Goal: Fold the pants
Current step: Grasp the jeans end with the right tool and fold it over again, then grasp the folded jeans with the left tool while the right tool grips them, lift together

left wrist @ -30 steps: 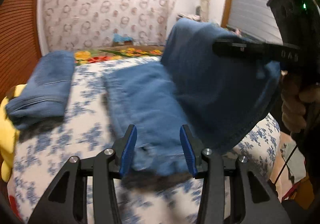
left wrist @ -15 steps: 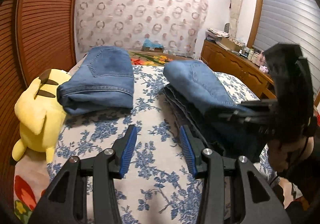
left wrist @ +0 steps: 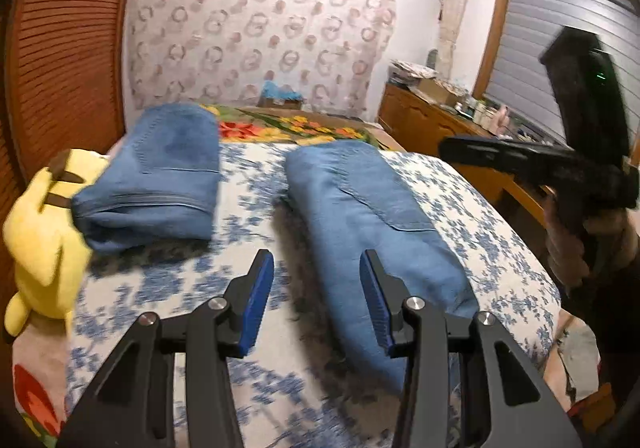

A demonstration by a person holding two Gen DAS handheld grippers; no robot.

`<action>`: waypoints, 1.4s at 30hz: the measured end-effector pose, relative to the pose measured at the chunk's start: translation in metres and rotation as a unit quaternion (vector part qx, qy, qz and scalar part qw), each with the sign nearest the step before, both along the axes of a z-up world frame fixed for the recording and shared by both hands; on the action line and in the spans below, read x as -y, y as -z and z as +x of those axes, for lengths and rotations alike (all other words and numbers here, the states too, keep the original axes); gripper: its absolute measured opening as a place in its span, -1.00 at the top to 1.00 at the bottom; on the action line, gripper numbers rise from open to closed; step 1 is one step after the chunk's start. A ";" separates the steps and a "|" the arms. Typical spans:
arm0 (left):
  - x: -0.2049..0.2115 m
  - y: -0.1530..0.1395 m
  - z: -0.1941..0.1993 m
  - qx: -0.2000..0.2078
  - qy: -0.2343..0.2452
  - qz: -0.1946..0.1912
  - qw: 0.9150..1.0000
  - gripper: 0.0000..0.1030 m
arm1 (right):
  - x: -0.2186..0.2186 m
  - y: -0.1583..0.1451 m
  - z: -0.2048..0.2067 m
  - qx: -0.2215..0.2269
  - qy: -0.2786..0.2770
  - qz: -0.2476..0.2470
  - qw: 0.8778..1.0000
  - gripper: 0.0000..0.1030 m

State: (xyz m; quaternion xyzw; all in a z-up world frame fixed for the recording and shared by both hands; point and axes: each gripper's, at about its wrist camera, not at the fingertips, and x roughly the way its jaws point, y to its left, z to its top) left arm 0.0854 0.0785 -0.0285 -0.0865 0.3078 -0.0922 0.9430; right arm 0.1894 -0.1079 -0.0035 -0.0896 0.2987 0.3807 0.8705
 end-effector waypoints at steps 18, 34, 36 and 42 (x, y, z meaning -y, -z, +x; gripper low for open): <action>0.011 0.067 0.038 -0.100 0.018 -0.062 0.993 -0.07 | 0.007 0.096 0.147 -0.146 0.018 -0.015 0.989 -0.36; 0.004 0.051 0.019 -0.056 0.050 -0.107 0.991 0.89 | 0.000 0.032 0.104 -0.096 -0.026 0.063 0.993 0.63; -0.004 0.040 0.013 -0.037 0.045 -0.111 0.992 0.89 | -0.008 0.007 0.089 -0.067 -0.032 0.065 0.995 0.63; -0.038 0.003 -0.003 0.024 0.016 -0.110 0.993 0.89 | -0.053 -0.070 0.053 -0.003 -0.067 0.054 0.996 0.64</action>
